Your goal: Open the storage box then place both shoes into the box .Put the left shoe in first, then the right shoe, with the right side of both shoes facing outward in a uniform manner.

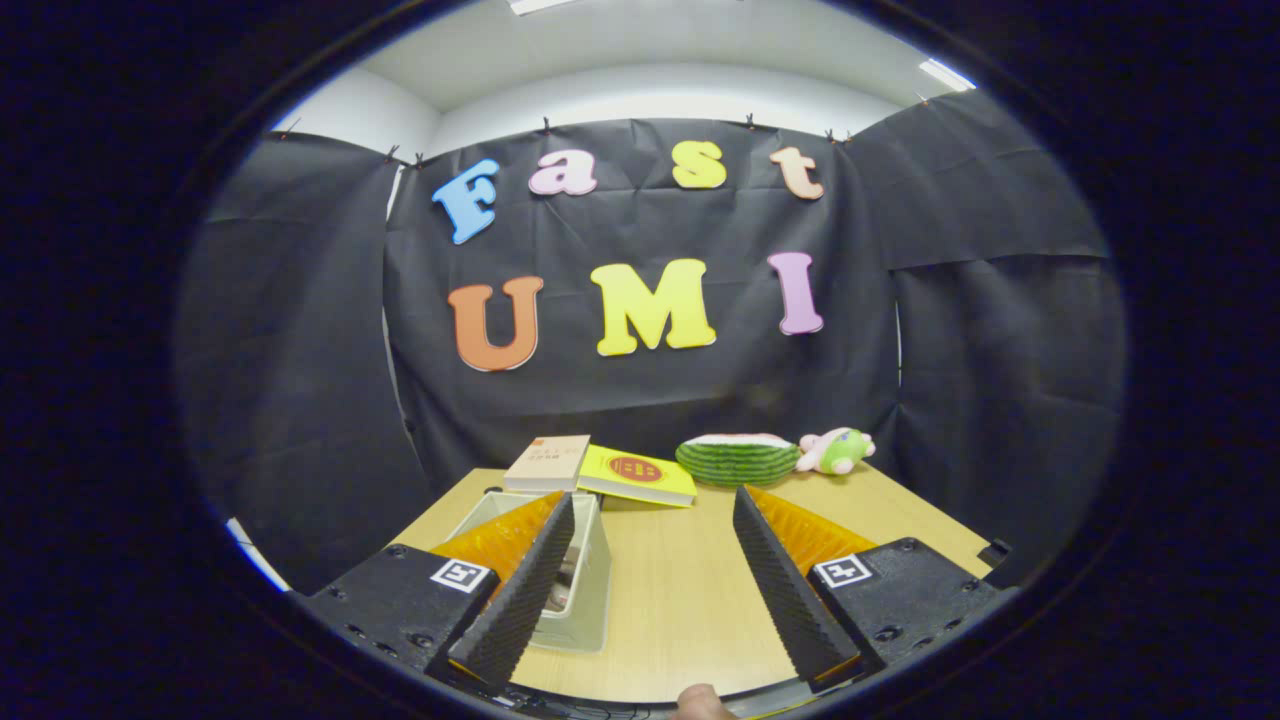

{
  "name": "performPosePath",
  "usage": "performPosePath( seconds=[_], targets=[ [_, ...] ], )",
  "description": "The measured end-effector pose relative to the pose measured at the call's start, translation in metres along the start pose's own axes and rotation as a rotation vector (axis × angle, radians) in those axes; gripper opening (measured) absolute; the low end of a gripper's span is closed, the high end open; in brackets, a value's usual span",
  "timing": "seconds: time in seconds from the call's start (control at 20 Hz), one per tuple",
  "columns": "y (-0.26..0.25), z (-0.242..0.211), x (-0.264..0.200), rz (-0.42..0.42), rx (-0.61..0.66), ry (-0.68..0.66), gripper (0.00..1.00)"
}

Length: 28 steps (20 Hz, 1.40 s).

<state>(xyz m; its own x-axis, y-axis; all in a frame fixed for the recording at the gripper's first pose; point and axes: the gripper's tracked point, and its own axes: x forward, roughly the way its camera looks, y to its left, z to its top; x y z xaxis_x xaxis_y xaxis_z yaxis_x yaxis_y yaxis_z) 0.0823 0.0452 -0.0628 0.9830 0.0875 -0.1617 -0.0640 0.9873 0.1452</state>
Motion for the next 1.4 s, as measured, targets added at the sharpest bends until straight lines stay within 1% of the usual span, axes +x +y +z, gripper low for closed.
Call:
performPosePath(
  seconds=[0.15, 0.2, 0.4, 0.6, 0.65, 0.8, 1.0, 1.2, 1.35, 1.4],
  targets=[
    [-0.03, 0.024, -0.023, -0.056, -0.031, -0.059, 1.0],
    [-0.034, 0.029, -0.031, -0.065, -0.048, -0.075, 1.0],
    [-0.029, 0.049, -0.06, -0.036, -0.072, -0.108, 1.0],
    [-0.037, 0.066, -0.085, -0.045, -0.058, -0.132, 1.0],
    [-0.039, 0.068, -0.088, -0.052, -0.045, -0.135, 1.0],
    [-0.034, 0.07, -0.095, -0.036, -0.025, -0.116, 1.0],
    [-0.039, 0.078, -0.098, -0.049, -0.007, -0.115, 1.0],
    [-0.027, 0.084, -0.107, -0.023, -0.013, -0.116, 1.0],
    [-0.009, 0.084, -0.117, 0.034, -0.036, -0.096, 1.0],
    [-0.008, 0.084, -0.119, 0.037, -0.041, -0.095, 1.0]
  ],
)
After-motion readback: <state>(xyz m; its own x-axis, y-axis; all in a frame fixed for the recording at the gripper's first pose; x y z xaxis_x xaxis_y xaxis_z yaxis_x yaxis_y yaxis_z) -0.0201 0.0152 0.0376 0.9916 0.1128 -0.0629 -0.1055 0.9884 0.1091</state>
